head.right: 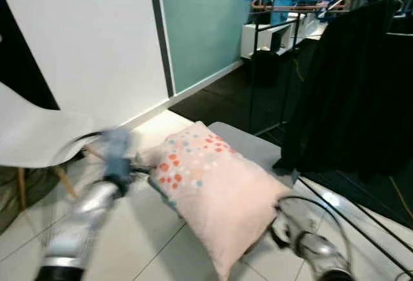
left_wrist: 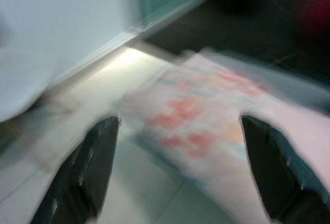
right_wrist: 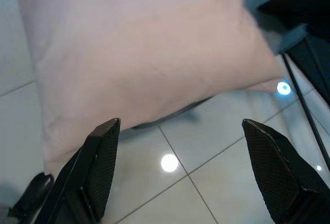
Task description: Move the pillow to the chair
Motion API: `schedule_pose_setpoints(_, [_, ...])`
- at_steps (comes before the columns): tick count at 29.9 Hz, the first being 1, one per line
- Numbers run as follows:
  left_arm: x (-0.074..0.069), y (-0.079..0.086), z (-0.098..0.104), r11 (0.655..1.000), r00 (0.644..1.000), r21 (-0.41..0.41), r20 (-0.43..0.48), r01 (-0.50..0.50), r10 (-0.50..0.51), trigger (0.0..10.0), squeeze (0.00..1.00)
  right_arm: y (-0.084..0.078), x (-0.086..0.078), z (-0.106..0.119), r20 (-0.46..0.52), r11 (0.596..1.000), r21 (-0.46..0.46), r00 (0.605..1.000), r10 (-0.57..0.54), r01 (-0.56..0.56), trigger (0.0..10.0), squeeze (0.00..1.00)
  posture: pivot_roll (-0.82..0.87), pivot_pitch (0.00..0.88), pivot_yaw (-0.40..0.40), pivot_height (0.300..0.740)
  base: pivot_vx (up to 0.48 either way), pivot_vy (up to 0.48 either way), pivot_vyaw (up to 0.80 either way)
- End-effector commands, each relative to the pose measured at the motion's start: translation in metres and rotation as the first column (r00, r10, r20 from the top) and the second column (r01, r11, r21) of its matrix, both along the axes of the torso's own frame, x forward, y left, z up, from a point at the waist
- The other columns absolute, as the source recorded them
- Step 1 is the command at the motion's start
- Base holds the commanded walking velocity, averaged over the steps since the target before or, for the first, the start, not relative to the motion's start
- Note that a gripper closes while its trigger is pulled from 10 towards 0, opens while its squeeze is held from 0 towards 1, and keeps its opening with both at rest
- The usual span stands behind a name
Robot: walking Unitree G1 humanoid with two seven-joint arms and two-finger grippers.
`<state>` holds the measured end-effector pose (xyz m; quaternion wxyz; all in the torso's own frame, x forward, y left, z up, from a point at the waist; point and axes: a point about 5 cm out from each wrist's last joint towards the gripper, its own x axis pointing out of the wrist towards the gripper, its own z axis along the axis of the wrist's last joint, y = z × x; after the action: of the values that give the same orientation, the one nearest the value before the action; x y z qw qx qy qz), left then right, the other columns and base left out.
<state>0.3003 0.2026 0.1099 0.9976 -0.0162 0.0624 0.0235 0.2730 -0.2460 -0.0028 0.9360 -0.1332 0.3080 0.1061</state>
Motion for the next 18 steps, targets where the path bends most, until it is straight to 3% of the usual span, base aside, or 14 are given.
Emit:
schedule_pose_setpoints(1, [-0.005,0.004,-0.012,0.999,0.999,-0.03,-0.031,-0.033,0.032,10.0,0.0,0.0,-0.001,-0.002,-0.011,1.0,0.004,1.0,-0.006,0.006,10.0,0.0,-0.17,0.0,-0.025,0.739,0.0,0.0,0.8])
schedule_pose_setpoints(2, [-0.023,0.024,-0.05,0.992,0.982,0.018,-0.144,-0.123,0.125,10.0,0.0,0.0,0.0,-0.002,-0.015,1.0,-0.004,1.0,-0.011,0.011,10.0,0.0,-0.17,0.0,-0.034,0.739,0.0,0.0,0.8])
schedule_pose_setpoints(3, [-0.033,0.026,-0.066,0.991,0.971,0.022,-0.197,-0.133,0.135,10.0,0.0,-0.001,0.0,-0.002,-0.02,1.0,-0.005,1.0,-0.02,0.02,10.0,0.0,-0.17,0.0,-0.04,0.739,0.0,0.0,0.8])
schedule_pose_setpoints(4, [-0.033,0.026,-0.066,0.991,0.971,0.022,-0.197,-0.133,0.135,10.0,0.0,-0.001,0.0,-0.002,-0.02,1.0,-0.005,1.0,-0.02,0.02,10.0,0.0,-0.17,0.0,-0.04,0.739,0.0,0.0,0.8])
schedule_pose_setpoints(5, [-0.046,0.024,-0.082,0.99,0.958,0.011,-0.253,-0.139,0.137,10.0,0.0,-0.003,-0.001,-0.002,-0.03,0.999,0.0,0.999,-0.038,0.038,10.0,0.0,-0.17,0.0,-0.047,0.739,0.0,0.0,0.61])
schedule_pose_setpoints(12, [-0.065,0.005,-0.106,0.998,0.936,-0.001,-0.347,-0.06,0.056,10.0,0.0,-0.013,-0.006,-0.002,-0.04,0.988,0.086,0.992,-0.123,0.126,10.0,0.0,-0.16,0.0,-0.065,0.739,0.0,0.0,0.09])
schedule_pose_setpoints(14, [-0.073,0.001,-0.119,0.997,0.924,-0.004,-0.376,-0.073,0.066,10.0,0.0,-0.018,-0.004,0.002,-0.01,0.961,0.177,0.977,-0.214,0.212,10.0,0.0,-0.16,0.0,-0.071,0.739,0.0,0.0,0.0])
schedule_pose_setpoints(15, [-0.075,-0.003,-0.126,0.995,0.922,-0.021,-0.378,-0.095,0.08,10.0,0.0,-0.025,-0.003,0.006,0.016,0.924,0.26,0.955,-0.296,0.282,10.0,0.0,-0.17,0.0,-0.075,0.739,0.0,0.0,0.0])
schedule_pose_setpoints(18, [-0.071,-0.006,-0.128,0.991,0.926,-0.06,-0.367,-0.123,0.092,10.0,0.0,-0.03,-0.001,0.01,0.028,0.891,0.315,0.935,-0.354,0.328,10.0,0.0,-0.2,0.0,-0.069,0.739,0.0,0.0,0.0])
